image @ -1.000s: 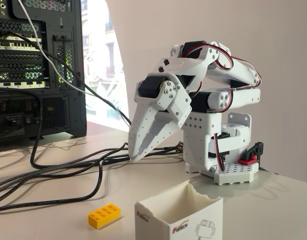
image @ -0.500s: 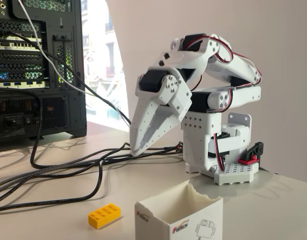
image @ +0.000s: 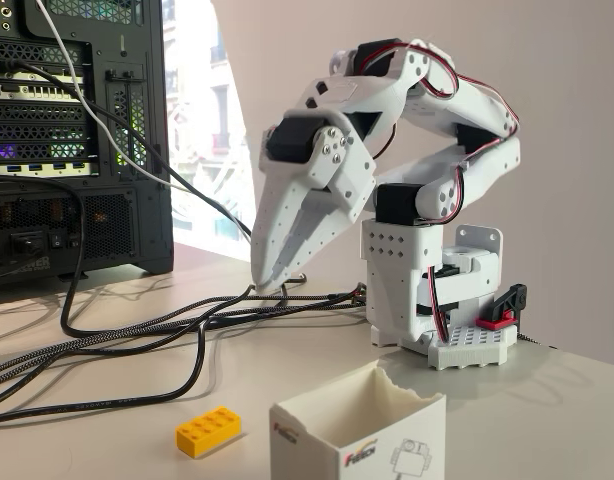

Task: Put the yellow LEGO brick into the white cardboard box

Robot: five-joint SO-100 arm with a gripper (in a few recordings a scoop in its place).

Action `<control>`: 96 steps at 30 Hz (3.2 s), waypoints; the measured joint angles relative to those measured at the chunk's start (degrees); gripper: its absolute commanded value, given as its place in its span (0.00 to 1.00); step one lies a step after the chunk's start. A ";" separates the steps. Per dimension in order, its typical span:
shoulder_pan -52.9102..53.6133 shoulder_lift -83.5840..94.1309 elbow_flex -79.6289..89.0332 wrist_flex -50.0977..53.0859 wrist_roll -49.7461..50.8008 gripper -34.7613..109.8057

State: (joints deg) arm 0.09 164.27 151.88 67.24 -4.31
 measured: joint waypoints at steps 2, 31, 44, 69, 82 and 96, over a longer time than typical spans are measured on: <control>-0.53 -3.69 -1.67 -0.35 1.58 0.18; -1.49 -46.49 -15.29 -16.00 53.61 0.20; -1.32 -55.02 -22.32 -8.61 67.06 0.48; -3.52 -62.84 -19.51 -12.83 79.19 0.46; -3.34 -63.46 -19.69 -13.62 78.84 0.32; -1.93 -63.46 -19.69 -13.01 75.15 0.29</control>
State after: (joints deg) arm -1.85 100.81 132.19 54.23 70.84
